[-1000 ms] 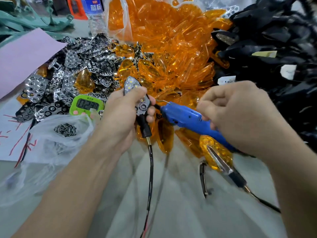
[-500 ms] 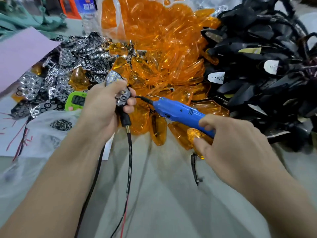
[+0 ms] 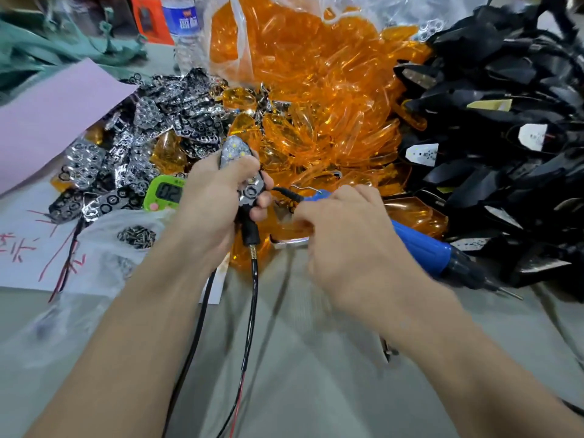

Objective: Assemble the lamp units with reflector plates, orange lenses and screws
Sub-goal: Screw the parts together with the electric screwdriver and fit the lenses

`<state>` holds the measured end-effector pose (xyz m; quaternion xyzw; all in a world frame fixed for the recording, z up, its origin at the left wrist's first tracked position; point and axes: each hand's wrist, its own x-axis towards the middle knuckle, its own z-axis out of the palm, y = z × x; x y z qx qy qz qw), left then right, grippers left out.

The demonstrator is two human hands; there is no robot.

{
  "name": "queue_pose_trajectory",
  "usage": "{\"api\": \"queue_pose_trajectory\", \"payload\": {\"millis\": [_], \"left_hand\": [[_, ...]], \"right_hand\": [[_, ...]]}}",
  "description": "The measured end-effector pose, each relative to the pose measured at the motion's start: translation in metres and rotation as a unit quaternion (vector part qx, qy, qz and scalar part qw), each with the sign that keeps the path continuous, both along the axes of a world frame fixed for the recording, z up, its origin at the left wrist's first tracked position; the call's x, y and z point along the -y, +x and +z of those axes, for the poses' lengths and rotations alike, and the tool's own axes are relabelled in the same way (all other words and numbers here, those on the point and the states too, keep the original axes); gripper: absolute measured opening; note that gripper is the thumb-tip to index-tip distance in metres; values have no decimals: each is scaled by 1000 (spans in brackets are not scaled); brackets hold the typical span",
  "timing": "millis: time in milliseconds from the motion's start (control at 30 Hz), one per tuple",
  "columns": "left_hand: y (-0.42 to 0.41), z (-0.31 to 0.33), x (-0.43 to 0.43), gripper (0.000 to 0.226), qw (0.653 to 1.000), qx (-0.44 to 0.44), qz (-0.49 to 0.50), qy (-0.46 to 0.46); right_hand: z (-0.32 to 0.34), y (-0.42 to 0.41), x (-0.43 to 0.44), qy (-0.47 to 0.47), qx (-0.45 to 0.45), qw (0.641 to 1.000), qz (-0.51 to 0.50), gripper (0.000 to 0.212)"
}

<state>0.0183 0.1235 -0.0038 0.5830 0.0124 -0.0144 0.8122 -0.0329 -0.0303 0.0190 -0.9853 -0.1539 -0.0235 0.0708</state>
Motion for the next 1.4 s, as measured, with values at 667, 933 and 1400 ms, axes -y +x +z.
{"api": "queue_pose_trajectory", "payload": {"millis": [667,933,1400], "left_hand": [[-7,-8,24,17,994,35,98,40],[-4,-10,26,44,987,6,135,92],[-8,-8,28,49,994,-59,86,-18]], "right_hand": [[-30,21,0,553,-39,832,-21,27],[-27,19,6,578,4,815,-31,57],[-28,2,-32,518,69,847,-99,69]]}}
